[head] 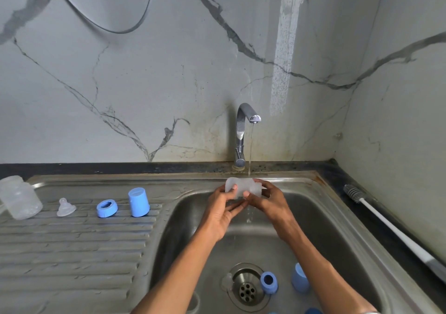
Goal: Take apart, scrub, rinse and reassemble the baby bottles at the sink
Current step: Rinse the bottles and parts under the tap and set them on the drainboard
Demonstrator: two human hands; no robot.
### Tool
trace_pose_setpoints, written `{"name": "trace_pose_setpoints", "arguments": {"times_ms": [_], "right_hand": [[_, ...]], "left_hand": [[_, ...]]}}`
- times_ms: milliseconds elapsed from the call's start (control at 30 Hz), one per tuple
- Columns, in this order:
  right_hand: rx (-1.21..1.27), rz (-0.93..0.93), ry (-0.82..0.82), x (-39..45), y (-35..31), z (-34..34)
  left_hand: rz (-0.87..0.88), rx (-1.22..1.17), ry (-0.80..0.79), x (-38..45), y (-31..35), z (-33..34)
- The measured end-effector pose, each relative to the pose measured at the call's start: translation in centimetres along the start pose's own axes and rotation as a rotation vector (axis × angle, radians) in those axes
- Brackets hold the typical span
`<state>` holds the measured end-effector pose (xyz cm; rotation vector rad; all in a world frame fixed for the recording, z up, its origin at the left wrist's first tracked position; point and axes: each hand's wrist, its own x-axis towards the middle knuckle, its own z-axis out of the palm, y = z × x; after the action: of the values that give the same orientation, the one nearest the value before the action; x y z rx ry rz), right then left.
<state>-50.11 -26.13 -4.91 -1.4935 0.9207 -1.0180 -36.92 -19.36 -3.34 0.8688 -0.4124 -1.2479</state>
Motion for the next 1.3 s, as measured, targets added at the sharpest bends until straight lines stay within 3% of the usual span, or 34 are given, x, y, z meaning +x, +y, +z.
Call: {"name": "trace_pose_setpoints", "arguments": {"times_ms": [167,433,567,733,900,1300], "right_hand": [[0.004,-0.047,0.094,0.1,-0.8,-0.1],[-0.165,-0.082,0.006,-0.1,-0.5,0.1],[-0.21,-0.06,-0.045,0.1,-0.2,-0.1],[-0.198,-0.03,0.018,0.6,0.2,-0.6],[-0.118,0.024,-0.004,0.3,0.4,-0.9],[-0.104,0.03,-0.053,-0.1,-0.2,-1.3]], "left_hand": [[-0.139,0.077,0.018,-0.3,-0.8,0.0],[-0.18,0.309,-0.121,-0.4,-1.6,0.1],[-0.093,0.476,-0.076,0.2,-1.8,-0.4],[0.214,0.612,-0.042,0.5,-1.3,0.0],[0.39,0.715,-0.06,0.4,-1.2,0.4],[0.439,0.783,-0.051,0.8,-1.3,0.2]]}}
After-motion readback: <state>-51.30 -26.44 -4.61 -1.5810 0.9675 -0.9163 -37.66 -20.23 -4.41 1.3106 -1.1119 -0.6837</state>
